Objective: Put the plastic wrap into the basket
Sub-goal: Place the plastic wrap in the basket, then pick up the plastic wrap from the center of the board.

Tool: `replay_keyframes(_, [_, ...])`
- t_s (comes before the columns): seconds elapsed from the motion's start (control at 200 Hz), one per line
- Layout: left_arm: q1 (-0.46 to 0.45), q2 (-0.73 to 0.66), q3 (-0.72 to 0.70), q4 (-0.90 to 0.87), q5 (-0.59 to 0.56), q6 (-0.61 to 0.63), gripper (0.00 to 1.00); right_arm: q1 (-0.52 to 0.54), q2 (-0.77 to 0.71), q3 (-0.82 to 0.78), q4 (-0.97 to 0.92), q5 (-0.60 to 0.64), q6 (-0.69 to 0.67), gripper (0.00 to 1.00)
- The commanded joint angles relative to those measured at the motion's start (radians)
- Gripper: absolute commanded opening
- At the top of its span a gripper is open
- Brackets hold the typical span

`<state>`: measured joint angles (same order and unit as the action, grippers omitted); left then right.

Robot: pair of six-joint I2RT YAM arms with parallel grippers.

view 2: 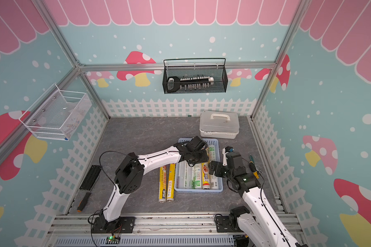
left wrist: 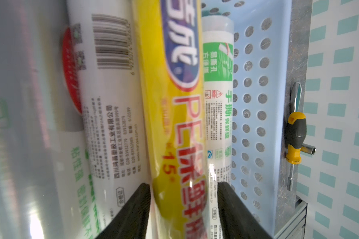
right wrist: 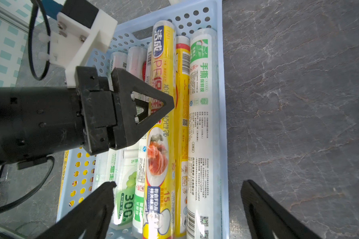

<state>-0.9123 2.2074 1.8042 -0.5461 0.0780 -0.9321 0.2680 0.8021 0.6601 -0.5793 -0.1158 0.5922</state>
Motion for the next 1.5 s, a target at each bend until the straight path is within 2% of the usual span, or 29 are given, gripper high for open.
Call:
replay_keyframes(0.0, [-0.005,-0.055,-0.006,-0.038,-0.042,0.034,0.55,-0.006,-0.009,-0.011,0.009,-0.013,0.013,0.97])
replay_keyframes(0.12, [-0.005,-0.086,-0.025,-0.044,-0.078,0.066,0.49,-0.006,-0.009,-0.010,0.013,-0.014,0.019,0.97])
replay_keyframes(0.37, [-0.005,-0.126,-0.027,-0.071,-0.056,0.125,0.51,-0.004,0.003,-0.006,0.042,-0.045,0.031,0.97])
replay_keyframes(0.62, [0.010,-0.278,-0.149,-0.062,-0.177,0.210,0.50,-0.001,0.014,-0.027,0.214,-0.258,0.033,0.92])
replay_keyframes(0.73, [0.034,-0.368,-0.255,-0.018,-0.208,0.234,0.49,0.018,0.033,-0.021,0.256,-0.291,0.038,0.90])
replay_keyframes(0.86, [0.080,-0.496,-0.426,0.069,-0.240,0.240,0.49,0.093,0.073,0.015,0.269,-0.256,0.021,0.90])
replay_keyframes(1.096, [0.222,-0.662,-0.695,0.163,-0.144,0.220,0.49,0.302,0.246,0.134,0.266,-0.142,-0.035,0.90])
replay_keyframes(1.301, [0.318,-0.739,-0.842,0.186,-0.094,0.201,0.50,0.431,0.386,0.225,0.266,-0.080,-0.069,0.90])
replay_keyframes(1.496, [0.348,-0.739,-0.912,0.190,-0.053,0.194,0.54,0.518,0.505,0.298,0.264,-0.027,-0.083,0.90])
